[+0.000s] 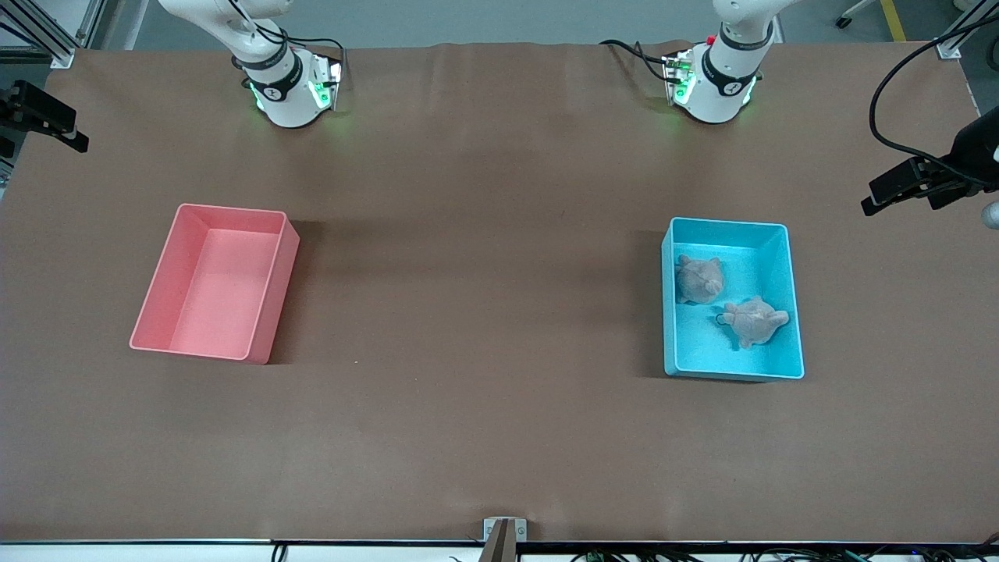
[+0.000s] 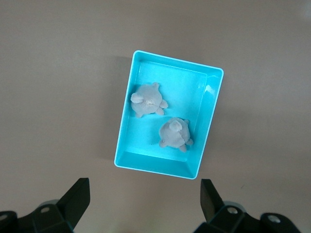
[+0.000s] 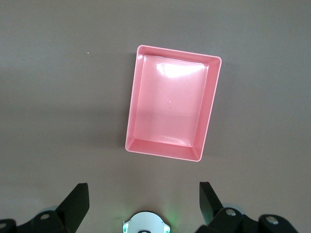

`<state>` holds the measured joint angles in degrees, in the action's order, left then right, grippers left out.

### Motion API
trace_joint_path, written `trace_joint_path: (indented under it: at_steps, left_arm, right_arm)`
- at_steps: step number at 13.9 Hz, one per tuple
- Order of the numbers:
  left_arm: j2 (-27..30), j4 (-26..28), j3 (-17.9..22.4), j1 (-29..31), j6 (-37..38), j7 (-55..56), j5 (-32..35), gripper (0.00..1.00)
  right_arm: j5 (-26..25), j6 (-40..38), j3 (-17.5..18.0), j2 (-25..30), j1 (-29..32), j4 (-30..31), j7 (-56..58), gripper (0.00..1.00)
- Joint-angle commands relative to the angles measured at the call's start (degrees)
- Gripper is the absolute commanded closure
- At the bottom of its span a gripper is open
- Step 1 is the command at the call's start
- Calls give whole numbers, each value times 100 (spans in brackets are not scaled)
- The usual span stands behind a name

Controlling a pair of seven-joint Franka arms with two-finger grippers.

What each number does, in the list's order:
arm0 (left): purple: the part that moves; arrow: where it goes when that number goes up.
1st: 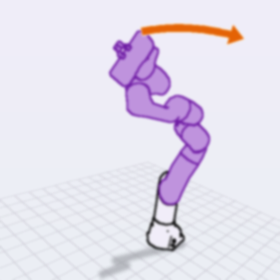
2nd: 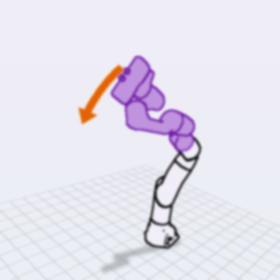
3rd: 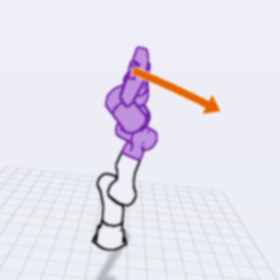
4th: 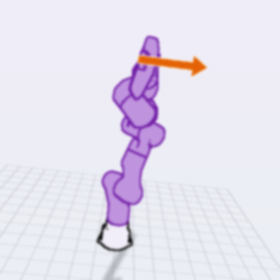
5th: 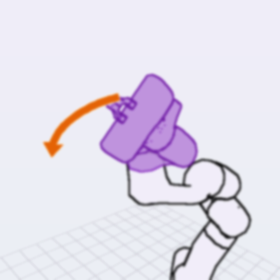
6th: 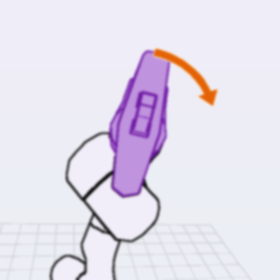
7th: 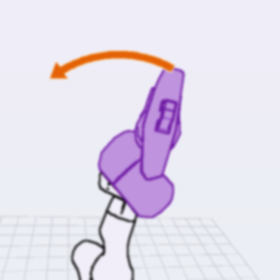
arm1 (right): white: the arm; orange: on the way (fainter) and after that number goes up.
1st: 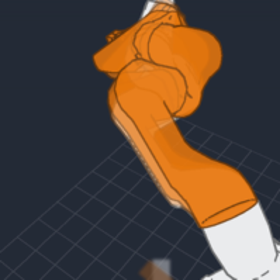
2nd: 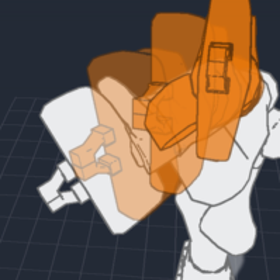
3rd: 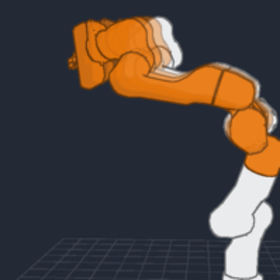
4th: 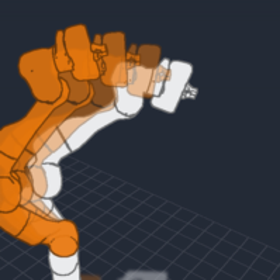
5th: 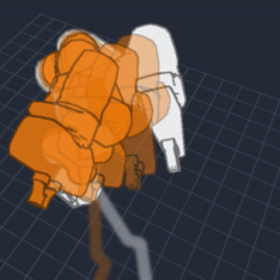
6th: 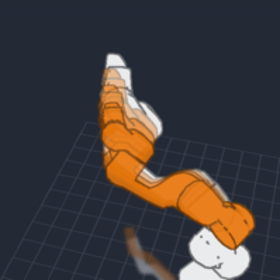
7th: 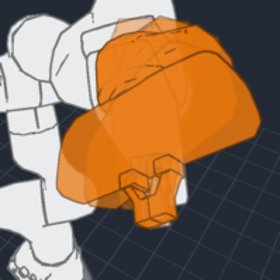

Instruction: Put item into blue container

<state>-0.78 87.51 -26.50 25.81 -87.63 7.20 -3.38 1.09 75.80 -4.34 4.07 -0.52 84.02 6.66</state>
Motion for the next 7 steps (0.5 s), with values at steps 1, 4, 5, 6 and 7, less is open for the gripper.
trace_joint_path:
  at_steps: [1, 4, 5, 6, 7]
  left_arm:
    - [-45, -77, -5, 4, 36, 62, 40, 0]
    - [-45, -77, 651, -661, 36, 62, 66, 0]
    - [-36, -77, 1133, -1169, 36, 62, 83, 0]
    - [-36, -77, 1643, -1679, 44, 62, 83, 0]
    - [-28, -77, 2118, -2145, 53, 62, 83, 0]
  right_arm:
    - [58, -22, -31, 76, -1, 27, 19, 0]
    - [58, 5, -32, 76, -1, 27, 37, 0]
    - [58, 5, -32, 76, -1, 27, 37, 0]
    - [58, 13, -32, 85, -1, 36, 37, 0]
    - [67, 22, -32, 85, -1, 36, 37, 0]
